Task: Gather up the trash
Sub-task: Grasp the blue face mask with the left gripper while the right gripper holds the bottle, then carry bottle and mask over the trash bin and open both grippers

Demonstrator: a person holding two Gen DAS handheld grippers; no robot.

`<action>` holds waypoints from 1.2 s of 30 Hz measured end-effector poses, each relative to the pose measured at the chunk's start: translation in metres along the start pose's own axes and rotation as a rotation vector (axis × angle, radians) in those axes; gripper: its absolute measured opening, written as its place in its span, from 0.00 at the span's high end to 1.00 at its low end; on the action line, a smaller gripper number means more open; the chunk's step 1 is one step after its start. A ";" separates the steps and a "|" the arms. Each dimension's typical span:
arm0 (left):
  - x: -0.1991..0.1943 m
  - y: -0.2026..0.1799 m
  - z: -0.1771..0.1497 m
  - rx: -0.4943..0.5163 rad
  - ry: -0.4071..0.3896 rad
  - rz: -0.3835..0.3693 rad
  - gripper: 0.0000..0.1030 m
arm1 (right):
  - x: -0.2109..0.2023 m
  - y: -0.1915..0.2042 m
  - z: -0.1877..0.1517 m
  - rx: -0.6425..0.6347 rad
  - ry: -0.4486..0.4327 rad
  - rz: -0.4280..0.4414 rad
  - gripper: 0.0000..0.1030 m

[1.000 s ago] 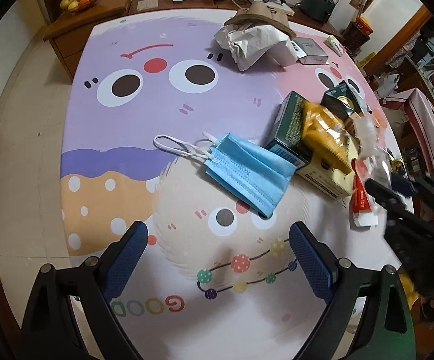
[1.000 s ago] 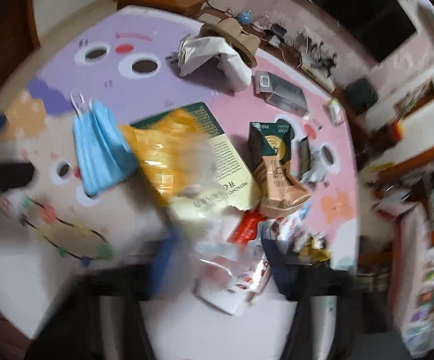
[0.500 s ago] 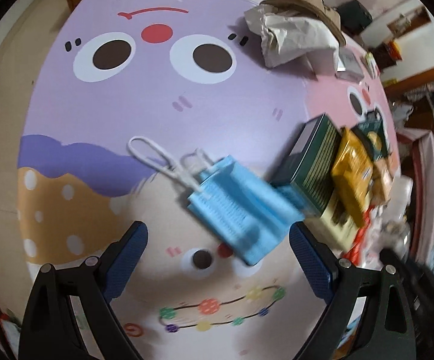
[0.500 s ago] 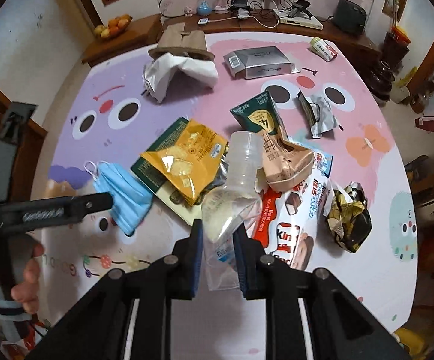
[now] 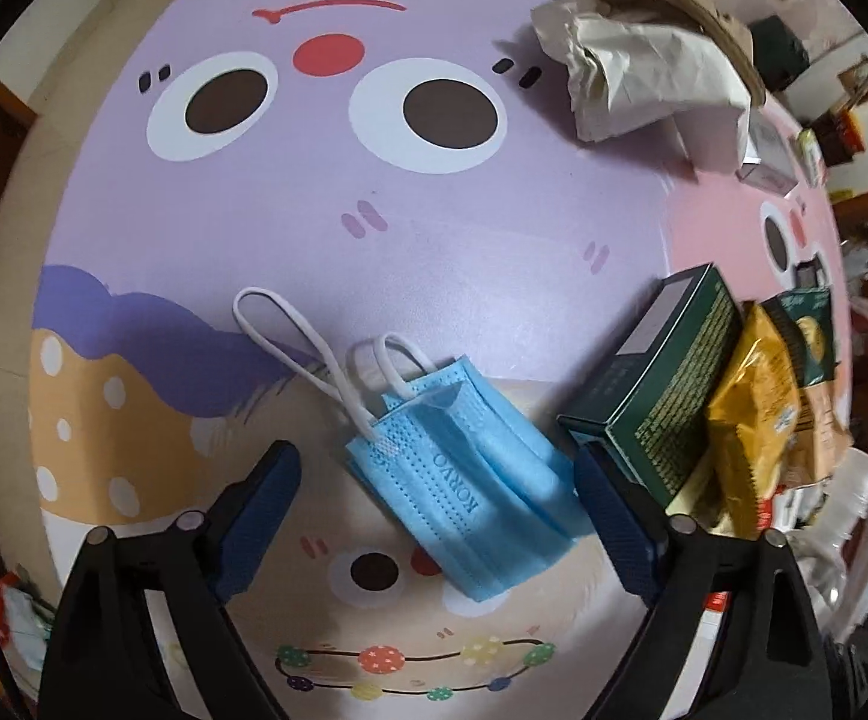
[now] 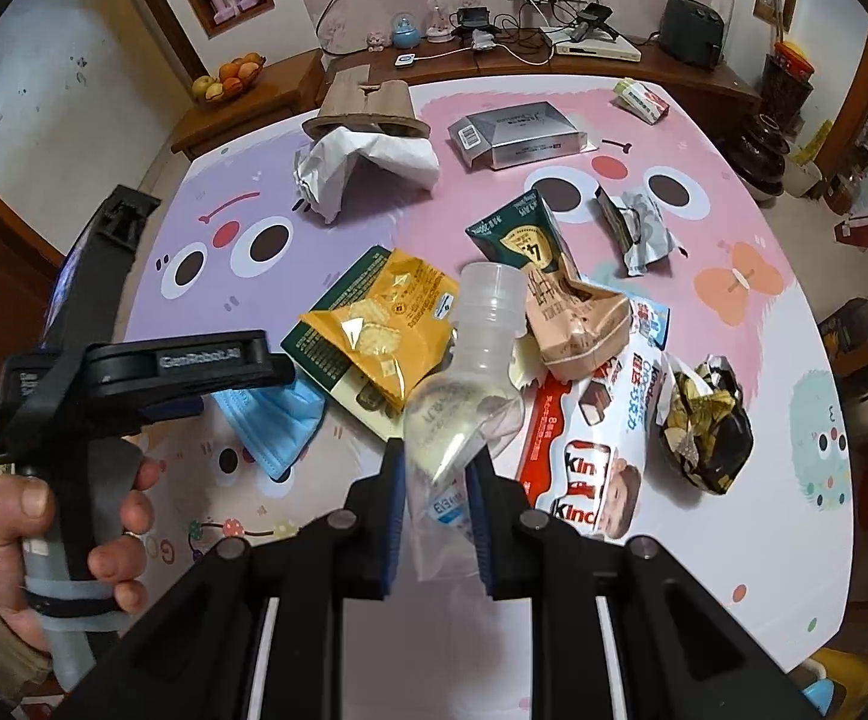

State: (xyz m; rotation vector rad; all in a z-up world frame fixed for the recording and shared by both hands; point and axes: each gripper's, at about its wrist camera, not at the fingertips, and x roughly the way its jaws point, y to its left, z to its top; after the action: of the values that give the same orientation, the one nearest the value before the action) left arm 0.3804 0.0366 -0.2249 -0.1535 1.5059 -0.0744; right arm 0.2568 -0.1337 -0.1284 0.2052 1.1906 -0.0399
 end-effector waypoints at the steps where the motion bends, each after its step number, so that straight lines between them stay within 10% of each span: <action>1: 0.000 -0.005 -0.001 0.018 -0.006 0.028 0.21 | 0.000 -0.001 -0.001 0.006 0.001 0.003 0.81; 11: -0.006 -0.021 -0.027 0.152 -0.070 0.046 0.90 | -0.006 -0.007 -0.019 0.060 0.000 0.033 0.81; 23: -0.075 -0.006 -0.093 0.160 -0.201 -0.089 0.93 | -0.042 -0.011 -0.056 0.074 -0.030 0.143 0.82; 36: -0.160 -0.005 -0.285 0.115 -0.346 -0.130 0.93 | -0.117 -0.055 -0.162 0.004 -0.049 0.324 0.82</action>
State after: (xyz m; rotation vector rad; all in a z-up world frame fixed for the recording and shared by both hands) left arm 0.0865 0.0392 -0.0825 -0.1631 1.1424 -0.2270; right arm 0.0568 -0.1671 -0.0854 0.3962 1.0967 0.2356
